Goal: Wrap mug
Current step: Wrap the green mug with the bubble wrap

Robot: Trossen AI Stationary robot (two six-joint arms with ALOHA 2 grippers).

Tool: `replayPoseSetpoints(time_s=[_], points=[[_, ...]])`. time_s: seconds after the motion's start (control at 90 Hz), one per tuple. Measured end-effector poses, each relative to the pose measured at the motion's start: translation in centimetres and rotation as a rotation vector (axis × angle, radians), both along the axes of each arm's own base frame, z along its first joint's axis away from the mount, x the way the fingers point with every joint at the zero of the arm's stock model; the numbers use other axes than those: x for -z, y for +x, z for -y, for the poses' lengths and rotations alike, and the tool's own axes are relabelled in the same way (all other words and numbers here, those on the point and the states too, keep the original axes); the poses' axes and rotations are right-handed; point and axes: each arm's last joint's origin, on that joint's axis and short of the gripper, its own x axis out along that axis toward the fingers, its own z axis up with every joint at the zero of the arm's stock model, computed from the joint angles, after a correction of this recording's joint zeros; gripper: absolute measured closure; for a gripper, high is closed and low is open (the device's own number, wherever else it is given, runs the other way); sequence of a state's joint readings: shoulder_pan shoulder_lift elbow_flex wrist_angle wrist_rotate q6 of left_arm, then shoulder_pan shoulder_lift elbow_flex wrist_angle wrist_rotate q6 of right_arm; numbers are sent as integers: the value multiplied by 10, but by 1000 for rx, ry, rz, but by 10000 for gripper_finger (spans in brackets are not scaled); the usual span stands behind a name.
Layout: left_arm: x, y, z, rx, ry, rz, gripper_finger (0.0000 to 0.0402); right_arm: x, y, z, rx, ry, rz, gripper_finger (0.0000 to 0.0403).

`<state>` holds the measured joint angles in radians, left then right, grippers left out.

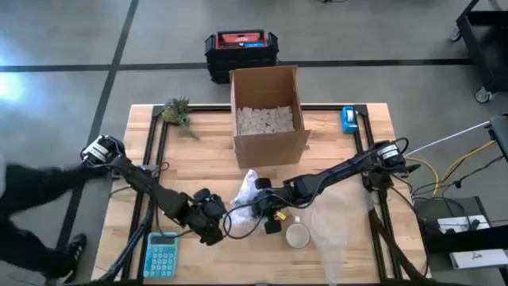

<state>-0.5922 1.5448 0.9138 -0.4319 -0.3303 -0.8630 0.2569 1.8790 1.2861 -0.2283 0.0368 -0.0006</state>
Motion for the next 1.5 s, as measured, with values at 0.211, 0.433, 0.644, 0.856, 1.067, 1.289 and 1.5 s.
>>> replayPoseSetpoints(time_s=[0.211, 0.433, 0.644, 0.856, 1.067, 1.289, 1.5], points=[[-13, 23, 10, 135, -2, 326, 401, 0, 0, 0, 0, 1, 5, 401], [-23, 35, -4, 64, 206, 466, 401, 0, 2, 0, -5, 12, 17, 401], [-26, 46, -22, 11, 231, 491, 400, 0, 2, 0, -5, 12, 20, 401], [-17, 54, -33, 3, 224, 464, 400, 0, 2, -1, -6, 14, 22, 401], [-4, 59, -34, 6, 208, 430, 400, -12, -3, 0, -8, 15, 21, 401], [-4, 59, -33, 13, 202, 429, 400, -55, -6, 1, -10, 27, 64, 401], [-4, 59, -33, 14, 192, 436, 400, -36, 3, -2, -8, 24, 59, 401]])
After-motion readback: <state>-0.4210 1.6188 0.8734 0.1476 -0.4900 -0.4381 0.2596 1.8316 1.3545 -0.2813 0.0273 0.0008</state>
